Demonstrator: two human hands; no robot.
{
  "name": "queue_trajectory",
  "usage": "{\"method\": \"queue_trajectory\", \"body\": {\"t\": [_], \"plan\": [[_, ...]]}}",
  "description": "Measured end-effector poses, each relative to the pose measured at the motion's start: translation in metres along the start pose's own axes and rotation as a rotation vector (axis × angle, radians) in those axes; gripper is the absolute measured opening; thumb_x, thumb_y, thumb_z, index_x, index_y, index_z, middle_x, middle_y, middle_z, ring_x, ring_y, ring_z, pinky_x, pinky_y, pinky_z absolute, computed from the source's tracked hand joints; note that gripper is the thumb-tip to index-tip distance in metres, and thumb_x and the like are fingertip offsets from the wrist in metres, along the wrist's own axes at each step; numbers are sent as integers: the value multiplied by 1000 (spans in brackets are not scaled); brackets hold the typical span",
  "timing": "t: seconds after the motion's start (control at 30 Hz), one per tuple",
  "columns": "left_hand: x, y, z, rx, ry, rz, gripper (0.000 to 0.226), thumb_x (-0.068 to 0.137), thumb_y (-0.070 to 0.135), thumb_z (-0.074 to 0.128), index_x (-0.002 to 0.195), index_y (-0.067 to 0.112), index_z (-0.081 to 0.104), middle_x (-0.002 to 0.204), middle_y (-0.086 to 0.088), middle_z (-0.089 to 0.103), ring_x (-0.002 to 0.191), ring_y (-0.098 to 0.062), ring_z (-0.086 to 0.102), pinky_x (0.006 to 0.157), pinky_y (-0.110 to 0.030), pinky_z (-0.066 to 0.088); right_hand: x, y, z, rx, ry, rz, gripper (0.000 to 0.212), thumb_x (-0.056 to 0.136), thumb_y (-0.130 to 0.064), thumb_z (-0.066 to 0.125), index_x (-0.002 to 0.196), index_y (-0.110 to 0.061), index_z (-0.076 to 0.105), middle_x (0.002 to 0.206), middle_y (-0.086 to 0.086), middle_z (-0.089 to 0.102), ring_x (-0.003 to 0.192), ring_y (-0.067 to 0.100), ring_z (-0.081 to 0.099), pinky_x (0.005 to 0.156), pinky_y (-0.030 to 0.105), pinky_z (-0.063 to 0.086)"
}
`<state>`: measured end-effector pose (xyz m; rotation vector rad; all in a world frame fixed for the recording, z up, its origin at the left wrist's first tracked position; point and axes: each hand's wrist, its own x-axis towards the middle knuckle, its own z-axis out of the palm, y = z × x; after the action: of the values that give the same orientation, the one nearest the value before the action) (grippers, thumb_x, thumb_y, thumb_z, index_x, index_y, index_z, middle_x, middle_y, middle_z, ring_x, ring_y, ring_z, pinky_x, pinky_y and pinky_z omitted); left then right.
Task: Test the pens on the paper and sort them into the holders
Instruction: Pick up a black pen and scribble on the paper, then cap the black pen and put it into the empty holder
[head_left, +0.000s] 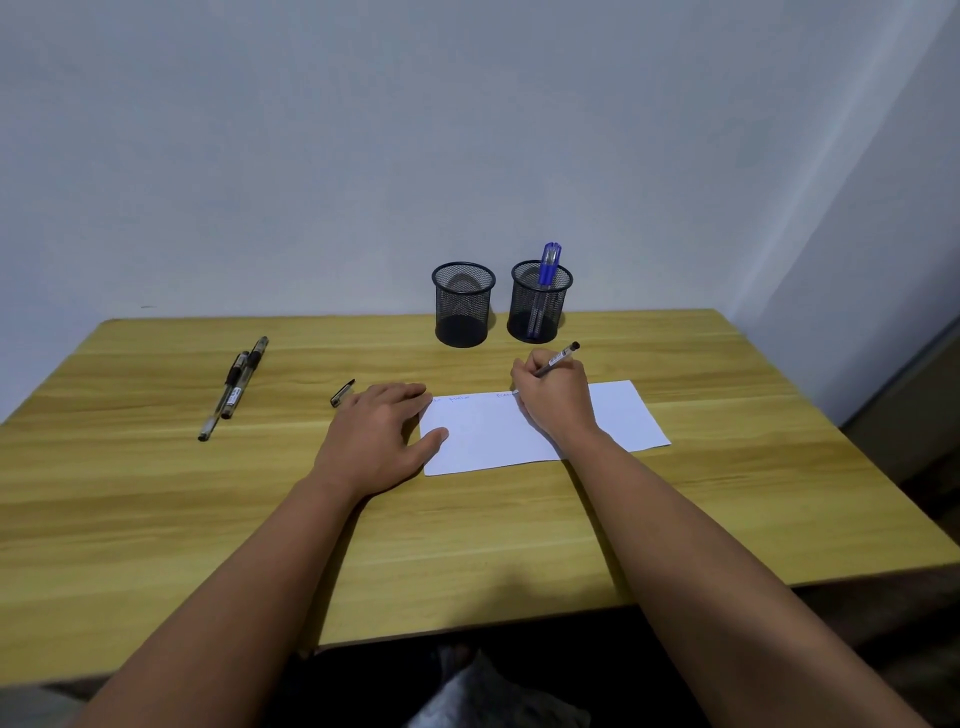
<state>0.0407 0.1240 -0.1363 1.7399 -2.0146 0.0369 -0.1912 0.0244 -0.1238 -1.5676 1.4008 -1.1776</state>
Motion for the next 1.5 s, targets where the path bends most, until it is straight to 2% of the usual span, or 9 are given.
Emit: {"method": "queue_trajectory", "body": {"t": [0.17,0.37,0.47,0.6,0.7,0.8,1.03,1.3,1.5], "plan": [[0,1,-2,1,-11,-6,62,84,67,48,130,29,68,143,11,59,134,-15,50,105,-44,38,2,-2,-6,139,63,114,33,97,-8,62,70,-6,43,66,12,40,59,22,43,56,31,42],[-1,2,-3,11,-28,-7,64,85,67,48,132,29,66,144,11,58,135,-15,48,106,-44,36,10,-13,-11,224,-78,197,39,105,-20,69,73,-8,53,58,10,57,45,17,52,43,24,44],[-1,3,-5,-24,-14,2,58,86,66,53,127,28,68,142,10,60,132,-16,52,104,-43,41,9,-29,-14,208,-96,135,42,103,-21,73,69,-11,51,58,4,53,50,11,55,49,21,49],[2,-1,-15,-91,152,-5,45,93,50,54,124,23,71,123,7,67,113,-21,56,90,-41,51,7,-49,-12,266,-59,50,34,99,-16,78,76,-3,56,61,3,47,46,0,51,49,14,49],[8,-15,-30,30,212,-121,40,96,40,54,129,21,69,117,1,65,109,-25,53,86,-46,51,3,-63,-10,211,-109,52,26,100,-23,77,88,1,72,66,4,64,45,0,53,47,14,45],[10,-32,-41,137,138,-294,43,96,39,56,132,19,66,123,-6,65,113,-31,55,89,-47,51,-5,-73,-5,331,-187,144,18,105,-16,68,102,-1,78,86,16,76,53,11,61,51,25,57],[-3,-45,-44,140,74,-406,23,92,40,63,103,26,78,105,1,65,101,-25,58,75,-41,51,-24,-71,7,352,-249,145,6,98,-15,77,97,-9,78,84,10,77,58,12,64,51,22,52],[-3,-25,-53,-321,121,-355,8,95,32,65,100,35,72,94,16,71,85,-8,66,73,-37,56,-44,-67,9,342,-326,114,14,94,-11,81,102,0,82,88,12,83,68,15,71,55,25,56],[6,3,-65,-465,137,-303,12,95,22,68,103,28,75,99,16,71,88,-5,64,69,-28,51,-47,-75,1,367,-336,101,14,95,-17,82,103,-5,82,90,7,84,68,12,71,58,21,54]]}}
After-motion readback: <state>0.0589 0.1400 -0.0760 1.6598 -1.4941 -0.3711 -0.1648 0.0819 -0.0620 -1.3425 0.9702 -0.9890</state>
